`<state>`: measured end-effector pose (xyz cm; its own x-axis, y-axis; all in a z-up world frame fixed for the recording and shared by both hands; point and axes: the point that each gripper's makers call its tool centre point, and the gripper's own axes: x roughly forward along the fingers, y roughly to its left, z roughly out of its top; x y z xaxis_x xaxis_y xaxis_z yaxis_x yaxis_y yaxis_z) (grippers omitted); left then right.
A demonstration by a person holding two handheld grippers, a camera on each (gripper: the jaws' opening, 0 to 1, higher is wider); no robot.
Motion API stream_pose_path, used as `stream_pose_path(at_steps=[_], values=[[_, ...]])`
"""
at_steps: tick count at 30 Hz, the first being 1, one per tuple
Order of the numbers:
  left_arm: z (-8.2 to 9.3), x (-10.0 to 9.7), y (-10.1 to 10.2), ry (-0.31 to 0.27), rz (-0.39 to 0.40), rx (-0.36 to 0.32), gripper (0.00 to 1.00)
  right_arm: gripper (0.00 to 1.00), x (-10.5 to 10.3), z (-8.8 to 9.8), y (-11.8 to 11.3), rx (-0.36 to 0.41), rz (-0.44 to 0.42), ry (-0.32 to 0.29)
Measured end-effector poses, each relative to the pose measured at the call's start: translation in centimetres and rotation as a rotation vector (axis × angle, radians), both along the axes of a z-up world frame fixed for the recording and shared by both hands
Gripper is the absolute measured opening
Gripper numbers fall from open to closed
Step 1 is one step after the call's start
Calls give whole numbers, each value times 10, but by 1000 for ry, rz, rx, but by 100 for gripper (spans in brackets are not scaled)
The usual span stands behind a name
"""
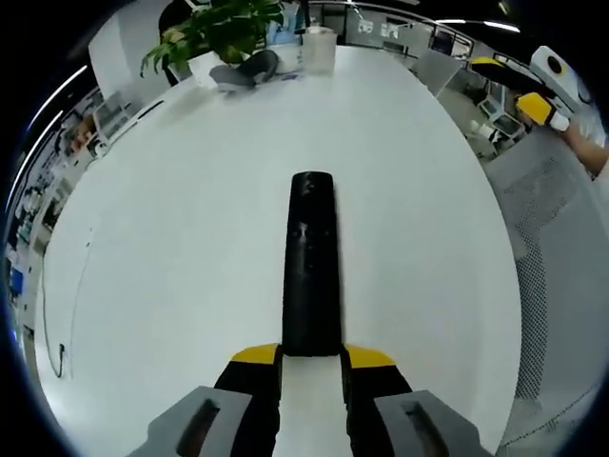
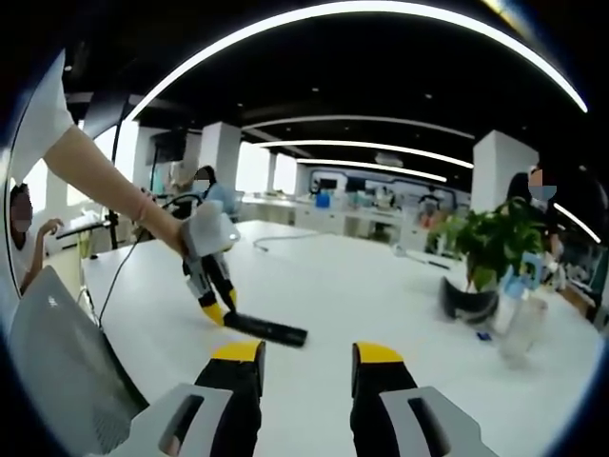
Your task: Press the specified remote control buttons in sequence, fully releasing each button before pressing the next.
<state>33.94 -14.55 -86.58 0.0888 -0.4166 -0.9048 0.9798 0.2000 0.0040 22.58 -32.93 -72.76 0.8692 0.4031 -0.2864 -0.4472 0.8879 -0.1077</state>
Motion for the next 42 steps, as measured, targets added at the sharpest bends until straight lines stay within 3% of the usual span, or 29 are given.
stream_pose_path(at_steps=[4, 6, 7, 10, 16, 29, 42], values=[[0, -7, 1, 2, -38, 10, 20, 33, 0, -1, 1, -4, 2, 3], [-2, -7, 11, -34, -83, 83, 0, 33, 0, -1, 0, -2, 1, 5], [-2, -9, 2, -42, -100, 34, 1, 33, 0, -1, 0, -1, -1, 4], [-2, -12, 5, -25, -75, 52, 3, 33, -1, -1, 1, -3, 0, 2], [-3, -13, 6, -41, -100, 57, 0, 33, -2, -1, 2, -6, 3, 2], [2, -26, 4, 78, 84, -56, 19, 33, -3, -1, 2, -8, 1, -3], [2, -20, -5, 34, 145, -92, 34, 33, -3, -1, 2, -14, 2, -2]])
